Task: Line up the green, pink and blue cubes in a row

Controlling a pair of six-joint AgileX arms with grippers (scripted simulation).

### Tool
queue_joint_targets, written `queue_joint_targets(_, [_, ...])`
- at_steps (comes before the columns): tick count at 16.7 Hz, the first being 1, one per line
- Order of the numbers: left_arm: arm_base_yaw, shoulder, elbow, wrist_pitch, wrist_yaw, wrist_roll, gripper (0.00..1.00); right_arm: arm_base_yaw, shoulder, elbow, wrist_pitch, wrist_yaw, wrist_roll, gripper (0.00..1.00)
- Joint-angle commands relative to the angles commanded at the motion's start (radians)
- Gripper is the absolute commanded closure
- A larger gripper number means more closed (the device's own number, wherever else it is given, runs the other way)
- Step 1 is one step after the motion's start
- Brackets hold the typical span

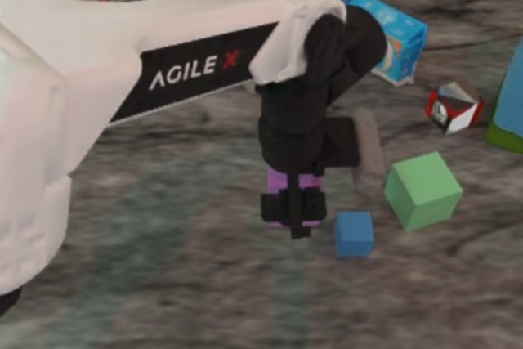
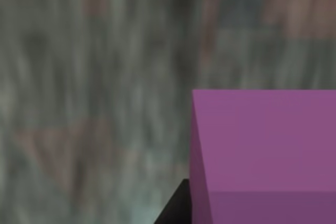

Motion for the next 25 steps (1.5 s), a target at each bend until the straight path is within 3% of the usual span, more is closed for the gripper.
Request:
queue_joint_targets(5, [0.003,0.005,-0.013,0.019,0.001,0.002,1.00,0.000,0.000,0.000,0.000,0.000,0.000,0.00])
queue_joint_targets(12, [-0.002,0.079,-0.139,0.220,0.001,-0.002,1.00,0.000,0.000,0.000,0.000,0.000,0.000,0.00])
queue_joint_targets(17, [-0.003,0.085,-0.148,0.232,0.001,-0.002,1.00,0.000,0.000,0.000,0.000,0.000,0.000,0.00])
queue_joint_targets(25, [-0.003,0.085,-0.148,0.232,0.001,-0.002,0.40,0.000,0.000,0.000,0.000,0.000,0.000,0.00])
